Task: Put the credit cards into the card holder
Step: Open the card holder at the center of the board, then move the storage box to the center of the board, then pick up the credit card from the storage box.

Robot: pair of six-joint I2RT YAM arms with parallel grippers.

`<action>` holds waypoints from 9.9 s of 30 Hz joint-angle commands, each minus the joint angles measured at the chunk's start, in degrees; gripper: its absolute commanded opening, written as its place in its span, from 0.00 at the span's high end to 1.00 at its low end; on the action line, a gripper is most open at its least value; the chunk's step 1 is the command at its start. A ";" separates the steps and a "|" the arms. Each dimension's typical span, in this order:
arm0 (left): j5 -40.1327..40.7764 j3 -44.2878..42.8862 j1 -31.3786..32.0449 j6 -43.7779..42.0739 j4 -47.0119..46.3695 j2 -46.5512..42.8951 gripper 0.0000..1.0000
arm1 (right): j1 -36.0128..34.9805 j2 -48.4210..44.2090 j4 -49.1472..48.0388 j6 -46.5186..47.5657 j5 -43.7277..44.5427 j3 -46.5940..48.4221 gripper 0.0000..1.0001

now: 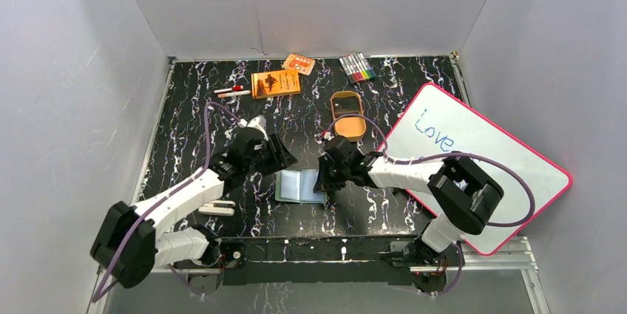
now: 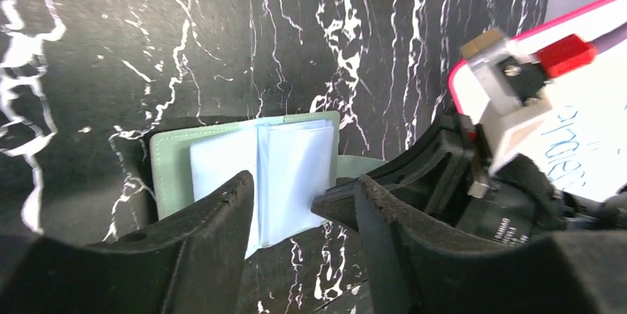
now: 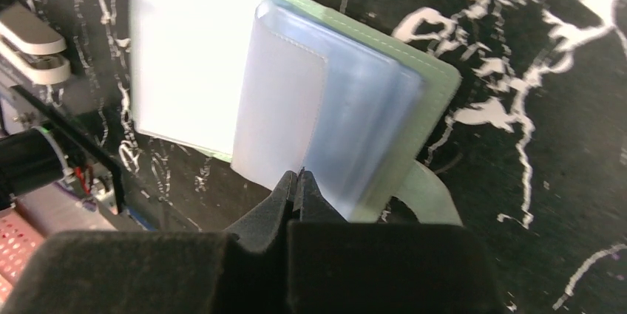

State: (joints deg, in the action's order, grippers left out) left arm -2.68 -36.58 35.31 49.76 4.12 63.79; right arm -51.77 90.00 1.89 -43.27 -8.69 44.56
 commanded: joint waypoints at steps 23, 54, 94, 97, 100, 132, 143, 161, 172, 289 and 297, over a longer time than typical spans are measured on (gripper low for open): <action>-6.88 9.32 -0.28 3.79 -18.58 13.33 0.76 | -0.61 -13.76 4.81 6.23 -6.91 5.49 0.53; -4.57 14.23 -0.33 5.66 -18.24 12.22 0.77 | 1.11 -4.08 2.31 -3.85 10.58 -7.84 0.55; -1.95 6.29 -0.32 3.14 -4.46 -6.52 0.37 | 16.56 19.02 13.25 26.31 31.21 41.87 0.40; -2.16 6.30 -0.32 2.80 -2.64 -7.04 0.37 | 16.66 21.39 13.48 28.08 30.30 42.36 0.40; -2.45 6.67 -0.33 2.64 -2.99 -7.27 0.37 | 16.64 22.87 13.54 29.15 28.93 42.42 0.42; -2.79 8.92 -0.33 4.11 -3.67 -8.64 0.37 | 9.02 22.21 8.36 49.97 23.00 35.79 1.00; -0.35 9.14 -0.33 4.70 0.54 -12.67 0.37 | 2.98 15.88 5.11 60.63 17.80 28.23 1.00; -0.32 10.12 -0.33 4.87 0.71 -12.64 0.37 | 3.51 14.58 4.42 71.59 12.25 22.84 0.96; -0.99 10.39 -0.33 4.92 -0.08 -12.21 0.37 | 3.63 12.94 4.04 70.42 14.37 22.16 0.67; -3.12 10.80 -0.33 2.80 -2.45 -8.32 0.37 | 12.03 20.18 8.69 -12.90 19.55 30.14 0.59; -3.39 11.00 -0.33 3.00 -2.47 -8.50 0.37 | 11.98 19.15 7.47 -12.90 18.97 29.10 0.68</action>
State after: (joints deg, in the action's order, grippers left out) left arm -5.21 -26.57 35.24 52.66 2.13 55.96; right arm -39.83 112.07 8.88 -56.75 8.88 74.85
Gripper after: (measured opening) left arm 0.629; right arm 0.336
